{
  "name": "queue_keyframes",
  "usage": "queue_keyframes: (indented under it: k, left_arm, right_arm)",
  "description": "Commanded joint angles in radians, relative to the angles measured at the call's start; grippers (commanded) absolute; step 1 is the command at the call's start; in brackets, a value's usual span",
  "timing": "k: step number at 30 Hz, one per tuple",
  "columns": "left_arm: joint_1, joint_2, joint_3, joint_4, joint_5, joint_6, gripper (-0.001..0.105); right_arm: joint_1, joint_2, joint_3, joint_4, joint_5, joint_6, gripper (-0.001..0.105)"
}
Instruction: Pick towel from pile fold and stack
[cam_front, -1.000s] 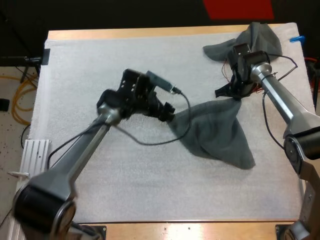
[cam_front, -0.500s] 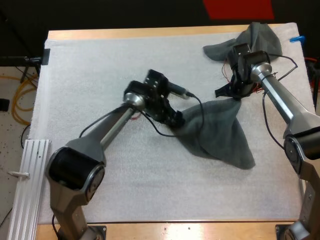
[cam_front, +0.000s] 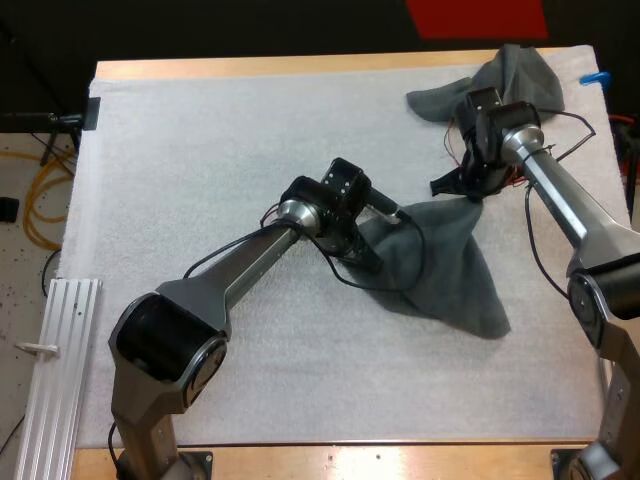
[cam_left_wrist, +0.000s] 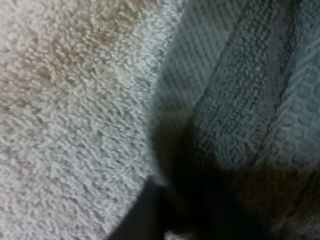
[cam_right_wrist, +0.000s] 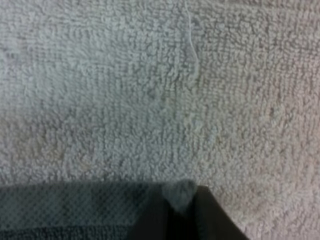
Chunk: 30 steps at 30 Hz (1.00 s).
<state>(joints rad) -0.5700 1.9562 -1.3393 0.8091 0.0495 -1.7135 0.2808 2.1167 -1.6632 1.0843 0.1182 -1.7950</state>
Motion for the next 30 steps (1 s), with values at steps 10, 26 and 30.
queue_keyframes:
  k: [10, 26, 30]
  left_arm:
    - [0.002, -0.113, -0.007, 0.051, -0.065, 0.06, 0.0]
    - [0.03, -0.743, -0.007, 0.108, 0.029, 0.065, 0.0]
    - [-0.001, -0.844, -0.007, 0.185, 0.007, 0.053, 0.0]
  right_arm:
    - [-0.002, -0.147, -0.001, -0.009, -0.056, -0.073, 0.0]
    - [0.22, -0.607, -0.001, 0.028, -0.022, -0.094, 0.0]
    - [0.302, -0.678, -0.001, 0.084, 0.037, -0.028, 0.0]
